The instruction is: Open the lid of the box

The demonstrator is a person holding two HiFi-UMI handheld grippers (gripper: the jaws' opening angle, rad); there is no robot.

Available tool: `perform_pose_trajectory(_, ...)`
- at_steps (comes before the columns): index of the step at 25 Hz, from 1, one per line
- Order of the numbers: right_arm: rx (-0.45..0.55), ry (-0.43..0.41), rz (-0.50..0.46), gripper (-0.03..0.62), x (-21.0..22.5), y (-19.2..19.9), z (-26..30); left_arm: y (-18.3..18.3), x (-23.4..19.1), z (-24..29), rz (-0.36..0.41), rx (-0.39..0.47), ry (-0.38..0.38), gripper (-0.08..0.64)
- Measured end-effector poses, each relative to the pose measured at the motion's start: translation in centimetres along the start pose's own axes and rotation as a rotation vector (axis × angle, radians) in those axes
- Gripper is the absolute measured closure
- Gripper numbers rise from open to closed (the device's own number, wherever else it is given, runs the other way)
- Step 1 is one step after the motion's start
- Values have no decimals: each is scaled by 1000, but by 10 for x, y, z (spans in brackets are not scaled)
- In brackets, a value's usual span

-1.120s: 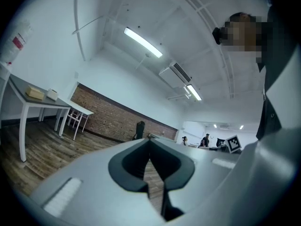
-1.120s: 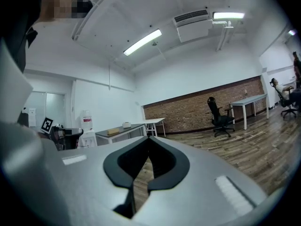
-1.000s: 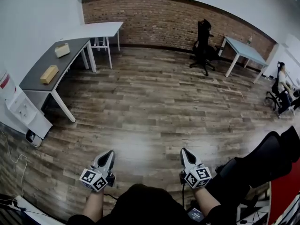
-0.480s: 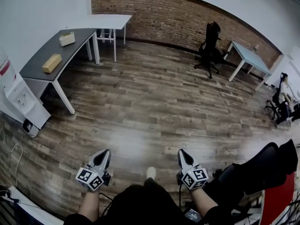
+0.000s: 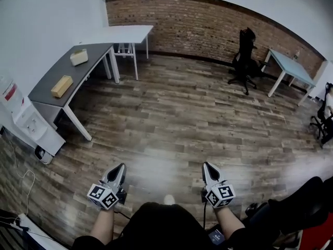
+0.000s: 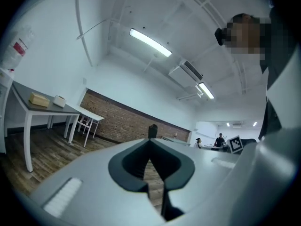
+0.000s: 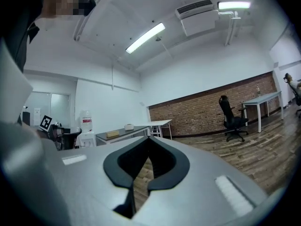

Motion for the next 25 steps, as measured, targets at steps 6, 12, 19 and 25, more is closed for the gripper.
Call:
perform_pose_trajectory(6, 22, -12, 39, 591, 45, -18, 30, -18, -5, 48, 17, 33, -32, 560)
perform_pose_trajectory(12, 19, -21, 47, 591, 69, -29, 61, -28, -19, 86, 45, 41, -73, 560)
perform_pose_trajectory(19, -3, -25, 14, 591, 70, -44, 107, -39, -51, 121, 15, 49, -39, 560)
perform_pose_trajectory(25, -9, -5, 7, 591, 75, -64, 165, -59, -99, 161, 55, 26, -15, 560)
Point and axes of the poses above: the fingertips, and each gripper's own axes: z forward along the fingers, x to its right, y out of its underside, the point moved 1 cm from there along -z, backward along the fingers, and after that the axes turned 10 degrees about -x, right-handed, at the moved point
